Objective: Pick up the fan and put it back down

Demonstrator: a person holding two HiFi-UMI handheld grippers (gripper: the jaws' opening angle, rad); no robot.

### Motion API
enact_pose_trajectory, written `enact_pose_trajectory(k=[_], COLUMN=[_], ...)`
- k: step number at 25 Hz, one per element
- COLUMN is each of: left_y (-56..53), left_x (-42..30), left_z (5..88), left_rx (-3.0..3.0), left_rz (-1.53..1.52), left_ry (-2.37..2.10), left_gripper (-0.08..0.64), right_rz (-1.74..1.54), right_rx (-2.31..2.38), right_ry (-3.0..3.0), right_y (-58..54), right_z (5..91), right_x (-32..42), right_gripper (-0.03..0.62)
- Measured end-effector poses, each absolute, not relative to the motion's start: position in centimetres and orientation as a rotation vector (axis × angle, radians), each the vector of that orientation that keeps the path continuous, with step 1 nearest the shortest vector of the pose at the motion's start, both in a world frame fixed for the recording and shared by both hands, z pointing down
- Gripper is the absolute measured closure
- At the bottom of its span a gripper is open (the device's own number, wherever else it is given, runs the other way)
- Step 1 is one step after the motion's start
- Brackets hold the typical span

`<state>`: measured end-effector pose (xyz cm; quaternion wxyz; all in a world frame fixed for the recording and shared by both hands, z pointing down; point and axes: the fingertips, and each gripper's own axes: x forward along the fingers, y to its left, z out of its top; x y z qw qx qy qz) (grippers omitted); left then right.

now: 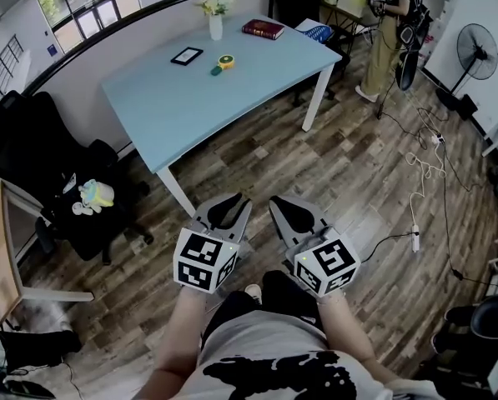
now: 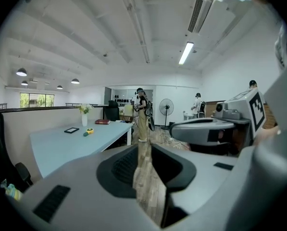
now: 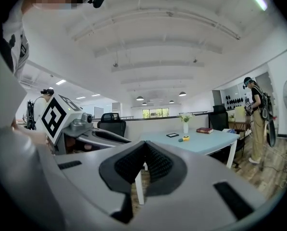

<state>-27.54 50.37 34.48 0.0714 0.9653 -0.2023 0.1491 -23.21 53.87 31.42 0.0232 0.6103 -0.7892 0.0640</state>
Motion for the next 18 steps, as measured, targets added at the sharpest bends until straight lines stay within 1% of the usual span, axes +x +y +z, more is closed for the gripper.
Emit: enact_pose_trajectory(k=[2, 3, 6, 7, 18], left_y=[49.8, 49.5, 48.4, 48.0, 40.0], left_x=[-27.7, -27.7, -27.7, -27.6, -25.1], left_z=[34.6, 34.7, 35.1, 35.2, 34.6], left_rx=[2.889, 2.882, 2.866, 2.861, 2.873], left_rz=[0.444, 0.447, 0.447, 0.444, 0.437], left_ry=[-0.652, -0.679, -0.731, -0.738, -0.831], left_gripper=[0.385, 0.317, 0.240, 0.226, 0.225], right_rz=[0.202, 0.210, 0.223, 0.223, 0.212], right_rx=[1.900, 1.905, 1.899, 1.892, 1.832], right_ry=[-2.430, -2.425, -2.417, -2.416, -2.454], right_y=[53.9, 53.9, 53.5, 53.2, 45.3], right_z=[31.6, 31.7, 32.0, 32.0, 32.5], right_x=[-22.8, -22.6, -22.1, -22.0, -18.9], right_gripper=[0.589, 0.589, 0.589, 0.589, 0.589])
